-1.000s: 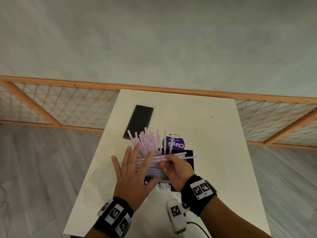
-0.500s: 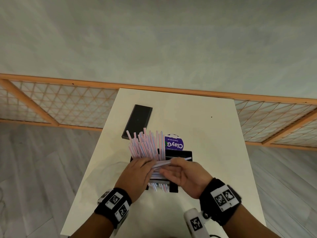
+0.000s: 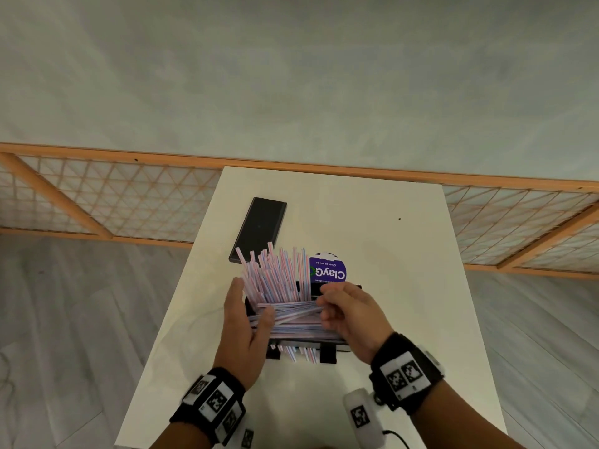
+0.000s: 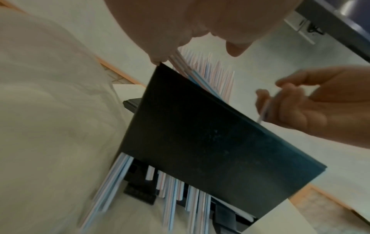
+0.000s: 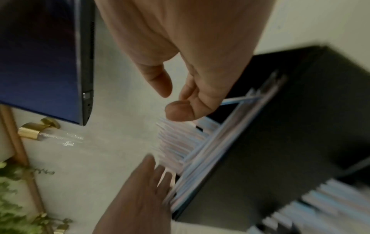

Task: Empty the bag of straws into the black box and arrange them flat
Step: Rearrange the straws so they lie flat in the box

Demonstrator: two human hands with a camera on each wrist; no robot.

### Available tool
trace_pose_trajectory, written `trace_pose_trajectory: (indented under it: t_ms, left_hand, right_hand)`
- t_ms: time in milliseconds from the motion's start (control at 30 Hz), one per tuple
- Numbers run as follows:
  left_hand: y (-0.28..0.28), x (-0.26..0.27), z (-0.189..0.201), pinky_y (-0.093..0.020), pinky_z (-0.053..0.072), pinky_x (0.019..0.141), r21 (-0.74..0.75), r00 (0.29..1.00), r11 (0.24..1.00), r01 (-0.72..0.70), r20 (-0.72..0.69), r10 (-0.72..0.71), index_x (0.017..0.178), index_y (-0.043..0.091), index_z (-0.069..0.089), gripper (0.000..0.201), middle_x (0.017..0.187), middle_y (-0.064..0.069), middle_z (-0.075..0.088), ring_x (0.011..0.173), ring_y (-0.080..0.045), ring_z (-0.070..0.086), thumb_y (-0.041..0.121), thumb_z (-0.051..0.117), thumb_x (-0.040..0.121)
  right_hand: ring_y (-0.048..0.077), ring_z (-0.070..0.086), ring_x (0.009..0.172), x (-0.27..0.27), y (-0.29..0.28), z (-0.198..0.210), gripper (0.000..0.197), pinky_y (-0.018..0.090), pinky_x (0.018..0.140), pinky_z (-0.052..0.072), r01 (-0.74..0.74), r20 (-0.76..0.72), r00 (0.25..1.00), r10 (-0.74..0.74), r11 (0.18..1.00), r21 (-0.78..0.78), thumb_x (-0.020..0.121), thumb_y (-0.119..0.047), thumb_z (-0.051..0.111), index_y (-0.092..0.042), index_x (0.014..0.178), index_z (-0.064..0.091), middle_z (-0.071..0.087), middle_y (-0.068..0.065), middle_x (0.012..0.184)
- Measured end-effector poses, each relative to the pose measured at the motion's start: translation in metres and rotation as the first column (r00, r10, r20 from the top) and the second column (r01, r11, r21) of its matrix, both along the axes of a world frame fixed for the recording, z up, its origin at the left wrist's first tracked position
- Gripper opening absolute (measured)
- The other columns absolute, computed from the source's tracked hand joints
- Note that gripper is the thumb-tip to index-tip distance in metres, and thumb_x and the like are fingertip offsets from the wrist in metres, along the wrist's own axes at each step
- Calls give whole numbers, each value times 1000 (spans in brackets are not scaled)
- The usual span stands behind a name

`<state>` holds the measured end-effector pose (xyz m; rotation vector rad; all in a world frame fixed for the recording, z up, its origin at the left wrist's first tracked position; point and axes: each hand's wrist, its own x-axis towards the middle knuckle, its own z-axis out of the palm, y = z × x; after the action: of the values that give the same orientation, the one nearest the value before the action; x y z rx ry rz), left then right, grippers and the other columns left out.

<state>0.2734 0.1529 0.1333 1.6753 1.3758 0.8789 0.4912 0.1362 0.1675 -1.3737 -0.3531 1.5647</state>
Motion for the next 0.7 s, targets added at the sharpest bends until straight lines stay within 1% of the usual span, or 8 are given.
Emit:
trace_pose_trajectory:
  t_ms: [67,167,267,333,400,533,600,700]
  left_hand:
    - [2,8,1,-32,39,118,0,997,998,64,48,-64,159,36,14,70,155,25,34,145,-1,36,40,55,103]
    - [4,11,-1,-33,39,116,1,991,993,115,-72,-115,163,32,-4,91,150,14,35,139,-12,39,47,58,99]
    - [9,4,-5,-32,38,119,26,985,996,88,-149,-83,163,28,7,85,162,10,25,150,-11,29,50,57,98]
    - [11,0,-3,-39,39,119,54,963,999,0,-269,15,160,21,23,74,165,2,21,151,-15,29,41,59,99]
    - [14,-3,1,-41,48,111,159,936,987,-16,-344,71,146,18,46,54,151,0,39,135,-15,44,31,64,97]
    - [16,4,6,-34,50,96,247,859,937,247,-503,-94,121,25,65,25,121,9,57,108,-7,51,33,59,98]
    - [16,10,-2,-31,48,95,198,803,917,347,-567,-182,122,27,65,32,118,11,58,107,-8,52,44,52,98]
    - [15,13,-16,-30,48,95,174,767,899,402,-600,-227,119,28,70,34,115,11,58,106,-13,50,47,54,96]
  right_hand:
    - [22,62,65,-15,2,-9,23,33,59,56,-40,-130,991,41,999,11,97,1,58,2,119,62,68,20,98]
    - [21,60,61,-25,2,-10,30,30,55,53,-176,-154,971,182,983,50,98,3,57,1,127,59,72,17,105]
    - [18,58,57,-20,6,4,19,26,51,48,-291,183,946,268,949,117,99,-4,59,-7,117,65,75,14,103]
    - [12,60,61,-10,14,11,15,20,58,49,-323,585,785,205,941,103,98,-11,60,-16,108,70,76,3,91]
    - [6,62,71,1,25,14,17,15,67,46,-377,839,507,196,926,12,98,-16,57,-23,104,72,70,-11,83]
    - [23,66,92,6,47,24,23,28,79,48,-526,911,165,378,815,-243,100,-21,51,-14,105,73,72,2,97]
    - [27,63,84,1,56,23,23,30,70,46,-545,903,33,428,765,-343,99,-27,53,-13,87,68,68,4,84]
    - [25,55,68,-14,64,6,34,29,59,40,-520,854,-32,519,721,-458,95,-40,54,-20,69,47,52,-1,67]
